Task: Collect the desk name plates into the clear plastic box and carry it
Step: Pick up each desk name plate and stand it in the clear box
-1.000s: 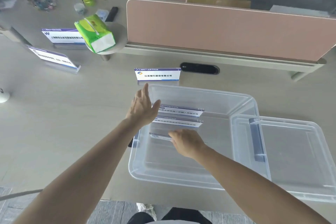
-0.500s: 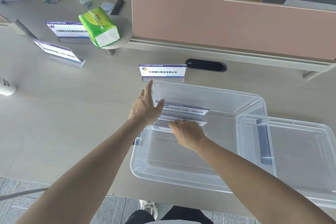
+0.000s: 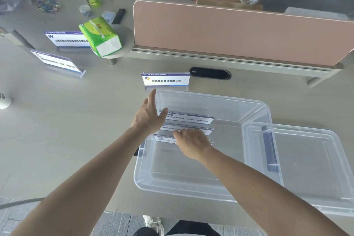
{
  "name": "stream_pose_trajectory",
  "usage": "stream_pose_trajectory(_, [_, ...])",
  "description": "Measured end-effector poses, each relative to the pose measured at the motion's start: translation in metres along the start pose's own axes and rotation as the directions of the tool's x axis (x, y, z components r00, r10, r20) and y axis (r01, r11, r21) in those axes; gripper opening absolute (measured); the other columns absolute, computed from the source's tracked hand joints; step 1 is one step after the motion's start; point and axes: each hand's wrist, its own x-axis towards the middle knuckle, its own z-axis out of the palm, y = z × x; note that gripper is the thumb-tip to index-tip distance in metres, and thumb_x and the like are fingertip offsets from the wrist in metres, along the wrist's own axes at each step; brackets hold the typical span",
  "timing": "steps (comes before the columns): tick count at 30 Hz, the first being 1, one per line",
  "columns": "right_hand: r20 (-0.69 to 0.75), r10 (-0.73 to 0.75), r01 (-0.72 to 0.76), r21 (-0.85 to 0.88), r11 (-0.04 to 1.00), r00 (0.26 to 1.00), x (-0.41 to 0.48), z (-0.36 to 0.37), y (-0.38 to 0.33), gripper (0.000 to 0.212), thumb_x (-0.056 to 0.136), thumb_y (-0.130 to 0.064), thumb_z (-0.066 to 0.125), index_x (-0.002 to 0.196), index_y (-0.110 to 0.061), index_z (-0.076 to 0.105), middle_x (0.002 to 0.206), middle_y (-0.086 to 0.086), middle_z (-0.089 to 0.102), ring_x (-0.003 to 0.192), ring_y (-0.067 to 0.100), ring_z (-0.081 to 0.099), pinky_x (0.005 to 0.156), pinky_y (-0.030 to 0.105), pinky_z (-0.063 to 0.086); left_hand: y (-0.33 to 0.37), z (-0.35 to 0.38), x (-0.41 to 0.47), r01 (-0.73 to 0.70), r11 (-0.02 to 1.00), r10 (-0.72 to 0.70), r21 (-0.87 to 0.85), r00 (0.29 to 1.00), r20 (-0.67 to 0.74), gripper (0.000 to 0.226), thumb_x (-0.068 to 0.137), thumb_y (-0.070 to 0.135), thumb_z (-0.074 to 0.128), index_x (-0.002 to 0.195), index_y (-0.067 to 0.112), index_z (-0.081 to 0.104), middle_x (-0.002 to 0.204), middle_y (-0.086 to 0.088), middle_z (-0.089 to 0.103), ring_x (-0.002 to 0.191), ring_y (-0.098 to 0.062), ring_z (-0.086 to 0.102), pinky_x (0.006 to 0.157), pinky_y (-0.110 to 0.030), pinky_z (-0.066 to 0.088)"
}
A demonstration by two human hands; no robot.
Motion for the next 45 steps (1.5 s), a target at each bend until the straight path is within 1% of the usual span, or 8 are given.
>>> stream_pose_trajectory(3, [-0.037, 0.017, -0.015, 0.044, 0.999, 0.999, -0.001, -0.011, -0.002, 0.025, 0.101, -0.030, 0.046, 0.111, -0.009, 0.051, 0.094, 0.007, 0.064, 0.081, 0.031, 0.065, 0.053, 0.033, 0.030, 0.001, -0.007, -0.003, 0.003, 0.999, -0.004, 0.036, 0.999, 0.041, 0.076, 0.096, 0.049, 0.044, 0.156, 0.027, 0.002, 0.147, -0.012, 0.039, 0.128, -0.035, 0.047, 0.099, -0.045, 0.040])
stream_pose_trajectory(8, [-0.247, 0.041, -0.037, 0.022, 0.999, 0.968, -0.015, -0.038, -0.006, 0.026, 0.067, -0.021, 0.083, 0.067, -0.013, 0.059, 0.050, 0.000, 0.054, 0.039, 0.022, 0.053, 0.038, 0.019, 0.024, -0.002, -0.028, -0.013, -0.038, 0.998, 0.034, 0.046, 0.995, 0.092, 0.073, 0.096, 0.051, 0.043, 0.156, 0.022, 0.013, 0.155, -0.008, 0.030, 0.135, -0.030, 0.041, 0.103, -0.040, 0.036])
stream_pose_trajectory(12, [-0.410, 0.130, -0.070, 0.157, 0.985, 0.903, -0.026, -0.074, -0.011, 0.020, 0.084, -0.022, 0.067, 0.067, -0.013, 0.061, 0.060, 0.003, 0.060, 0.050, 0.029, 0.060, 0.042, 0.028, 0.040, -0.006, -0.050, -0.027, -0.109, 0.994, 0.109, -0.008, 0.993, 0.048, 0.064, 0.096, 0.047, 0.048, 0.151, 0.020, 0.032, 0.152, -0.010, 0.036, 0.136, -0.029, 0.041, 0.107, -0.038, 0.035])
stream_pose_trajectory(20, [-0.227, 0.381, -0.193, 0.573, 0.797, 0.896, -0.046, -0.141, -0.031, 0.027, 0.090, -0.031, 0.056, 0.068, -0.015, 0.058, 0.060, -0.006, 0.058, 0.060, 0.023, 0.056, 0.059, 0.036, 0.051, -0.012, -0.086, -0.070, -0.239, 0.970, 0.241, -0.044, 0.969, 0.052, 0.029, 0.094, 0.035, 0.047, 0.103, 0.022, 0.072, 0.102, 0.006, 0.069, 0.097, -0.019, 0.062, 0.069, -0.026, 0.043])
stream_pose_trajectory(25, [-0.235, 0.448, -0.213, 0.634, 0.743, 0.863, -0.037, -0.181, -0.025, 0.029, 0.089, -0.031, 0.065, 0.063, -0.022, 0.057, 0.055, -0.013, 0.054, 0.050, 0.000, 0.047, 0.051, 0.014, 0.035, -0.026, -0.108, -0.071, -0.225, 0.971, 0.225, -0.084, 0.974, -0.003, 0.039, 0.092, 0.039, 0.051, 0.081, 0.005, 0.066, 0.080, -0.014, 0.066, 0.075, -0.029, 0.058, 0.062, -0.029, 0.044])
stream_pose_trajectory(29, [-0.241, 0.499, -0.250, 0.641, 0.725, 0.832, -0.016, -0.197, -0.010, 0.024, 0.087, -0.032, 0.065, 0.067, -0.020, 0.061, 0.057, -0.012, 0.056, 0.053, 0.002, 0.049, 0.050, 0.017, 0.034, -0.033, -0.117, -0.051, -0.162, 0.981, 0.158, -0.108, 0.987, -0.041, 0.044, 0.094, 0.036, 0.052, 0.060, 0.008, 0.047, 0.061, -0.006, 0.047, 0.069, -0.032, 0.047, 0.058, -0.030, 0.033])
stream_pose_trajectory(41, [-0.110, 0.441, -0.321, 0.535, 0.782, 0.891, 0.089, -0.169, 0.082, 0.017, 0.090, -0.024, 0.055, 0.077, -0.014, 0.058, 0.073, 0.000, 0.063, 0.063, 0.022, 0.054, 0.049, 0.024, 0.033, -0.039, -0.099, 0.062, 0.105, 0.986, -0.105, -0.127, 0.994, 0.009, 0.027, 0.083, 0.030, 0.059, 0.061, 0.018, 0.051, 0.066, -0.001, 0.056, 0.070, -0.027, 0.053, 0.056, -0.027, 0.037])
stream_pose_trajectory(45, [-0.040, 0.349, -0.290, 0.471, 0.833, 0.936, 0.129, -0.134, 0.113, 0.024, 0.089, -0.038, 0.062, 0.096, -0.015, 0.061, 0.098, 0.001, 0.061, 0.088, 0.023, 0.057, 0.071, 0.030, 0.043, -0.039, -0.082, 0.100, 0.113, 0.991, -0.113, -0.076, 0.994, -0.005, 0.024, 0.088, 0.042, 0.058, 0.095, 0.019, 0.065, 0.089, 0.002, 0.063, 0.085, -0.022, 0.057, 0.066, -0.028, 0.039])
